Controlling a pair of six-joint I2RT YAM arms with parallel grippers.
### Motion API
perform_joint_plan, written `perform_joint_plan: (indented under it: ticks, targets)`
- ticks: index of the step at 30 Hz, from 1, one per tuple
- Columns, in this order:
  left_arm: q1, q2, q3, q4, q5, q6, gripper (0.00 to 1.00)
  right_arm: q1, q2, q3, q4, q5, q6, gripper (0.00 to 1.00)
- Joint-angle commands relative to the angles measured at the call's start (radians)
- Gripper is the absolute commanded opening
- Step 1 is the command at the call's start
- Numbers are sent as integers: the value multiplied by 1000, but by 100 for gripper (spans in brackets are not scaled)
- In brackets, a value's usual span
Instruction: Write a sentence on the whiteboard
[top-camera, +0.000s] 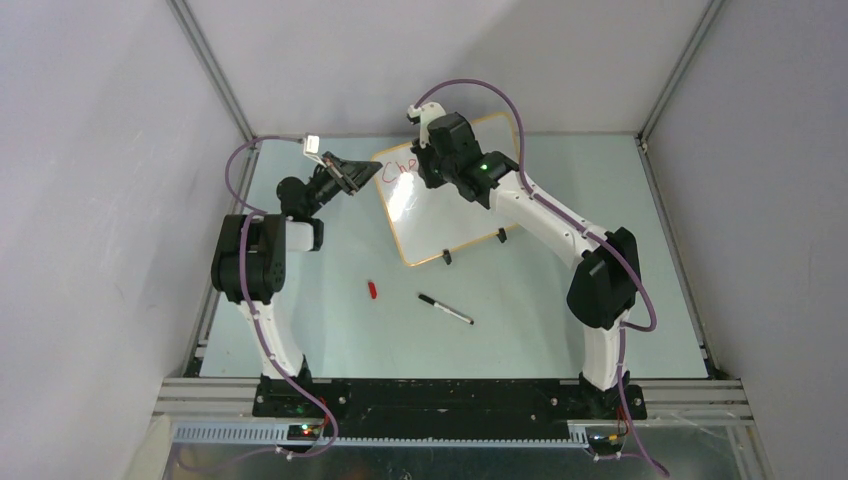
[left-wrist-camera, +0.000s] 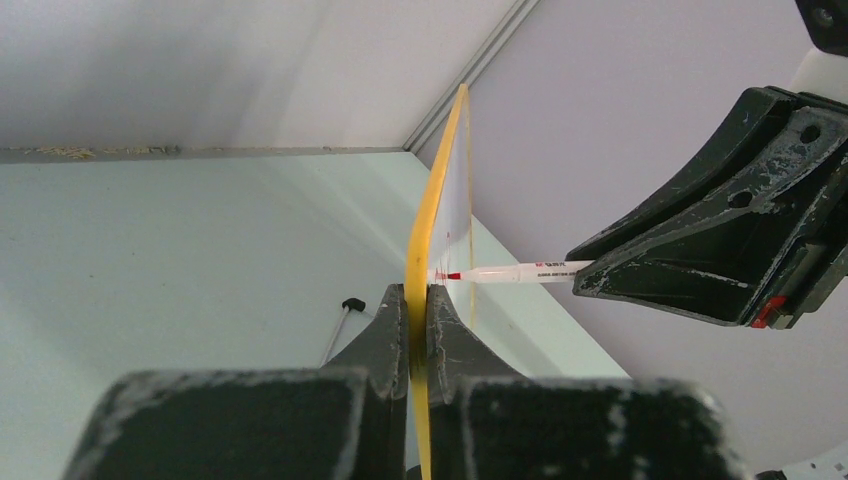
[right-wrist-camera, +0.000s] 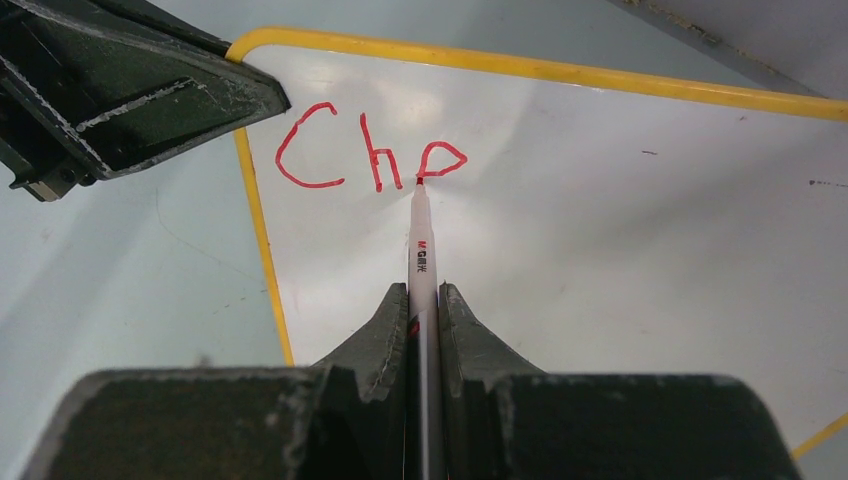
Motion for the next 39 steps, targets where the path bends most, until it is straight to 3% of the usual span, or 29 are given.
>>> perform_joint_plan:
  ticks: [1,18,39]
  targets:
    - [-29,-44,-7,16,59,104,0,3,13,41,-17,14,-21,0]
    - [-30,-46,-7,17,60,105,0,-4,5,39,-24,87,-22,0]
    - [-29,-48,-9,16,60,105,0,-2,-73,-18,7,54,-20,0]
